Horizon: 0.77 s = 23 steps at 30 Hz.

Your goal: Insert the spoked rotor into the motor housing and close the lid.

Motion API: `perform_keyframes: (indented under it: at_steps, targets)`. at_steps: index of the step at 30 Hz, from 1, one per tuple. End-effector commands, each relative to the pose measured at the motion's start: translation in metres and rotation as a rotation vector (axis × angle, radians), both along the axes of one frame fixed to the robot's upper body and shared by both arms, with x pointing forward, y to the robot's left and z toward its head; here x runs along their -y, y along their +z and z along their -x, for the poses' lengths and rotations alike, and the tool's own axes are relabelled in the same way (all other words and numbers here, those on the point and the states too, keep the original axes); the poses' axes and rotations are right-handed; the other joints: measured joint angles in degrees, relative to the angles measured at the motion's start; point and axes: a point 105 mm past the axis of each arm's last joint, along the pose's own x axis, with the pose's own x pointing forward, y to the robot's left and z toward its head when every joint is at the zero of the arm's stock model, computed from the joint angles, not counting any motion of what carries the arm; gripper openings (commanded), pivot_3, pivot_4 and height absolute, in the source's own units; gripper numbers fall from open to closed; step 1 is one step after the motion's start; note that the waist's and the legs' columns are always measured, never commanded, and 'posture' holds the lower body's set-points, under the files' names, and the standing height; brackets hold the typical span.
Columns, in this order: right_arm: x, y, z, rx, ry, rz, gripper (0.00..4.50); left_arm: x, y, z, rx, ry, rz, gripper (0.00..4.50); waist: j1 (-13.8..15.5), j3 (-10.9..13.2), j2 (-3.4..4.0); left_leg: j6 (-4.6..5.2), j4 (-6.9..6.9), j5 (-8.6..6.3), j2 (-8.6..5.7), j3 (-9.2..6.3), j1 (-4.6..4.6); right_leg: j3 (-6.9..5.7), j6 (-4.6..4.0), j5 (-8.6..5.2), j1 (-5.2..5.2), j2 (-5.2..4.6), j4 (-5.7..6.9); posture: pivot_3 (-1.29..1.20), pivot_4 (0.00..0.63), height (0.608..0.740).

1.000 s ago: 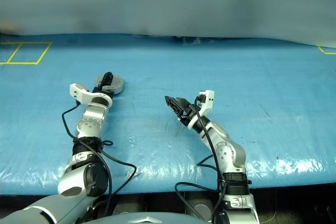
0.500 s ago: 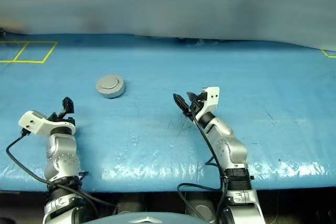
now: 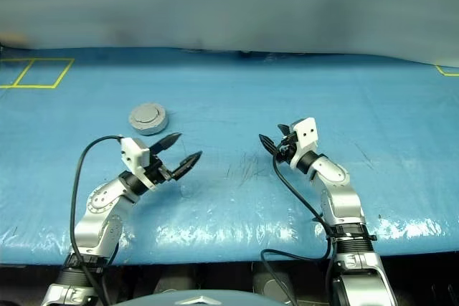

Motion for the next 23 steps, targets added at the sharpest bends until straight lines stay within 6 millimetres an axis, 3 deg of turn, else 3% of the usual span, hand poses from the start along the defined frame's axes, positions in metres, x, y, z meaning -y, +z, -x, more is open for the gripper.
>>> perform_keyframes:
  at_steps: [1, 8, 12, 23]
  targets:
    - [0.0069, 0.0067, 0.0069, 0.042, 0.05, 0.063, 3.52, 0.0045, -0.0035, -0.0029, 0.054, -0.034, -0.089, 4.47, 0.21, 0.0, 0.0, 0.0, 0.01, 0.0, -0.01, 0.0, -0.01, 0.0, 0.0, 0.0, 0.0, -0.02, -0.01, 0.0, 0.15, 0.74]
    - [0.0128, 0.01, 0.0127, 0.075, 0.069, 0.094, 3.52, 0.0109, -0.0009, -0.0031, 0.06, -0.07, -0.051, 4.47, 0.5, 0.0, 0.0, 0.02, 0.0, -0.01, 0.0, 0.01, -0.03, 0.0, 0.01, 0.0, -0.03, -0.02, 0.0, 0.0, 0.15, 0.74]
    - [0.0115, 0.0094, 0.0128, 0.079, 0.069, 0.102, 4.43, 0.0104, -0.0009, -0.0025, 0.058, -0.074, -0.051, 4.5, 0.58, 0.0, 0.0, 0.02, 0.01, -0.01, -0.01, 0.01, -0.03, 0.0, 0.02, 0.01, -0.02, -0.02, 0.0, 0.0, 0.15, 0.74]
    - [0.0071, 0.009, 0.011, 0.095, 0.053, 0.111, 4.47, 0.0091, -0.0011, -0.0022, 0.055, -0.063, -0.046, 4.5, 0.66, 0.0, 0.0, 0.02, 0.02, -0.01, -0.01, 0.01, -0.03, 0.0, 0.02, 0.02, -0.01, -0.03, 0.0, 0.0, 0.15, 0.74]
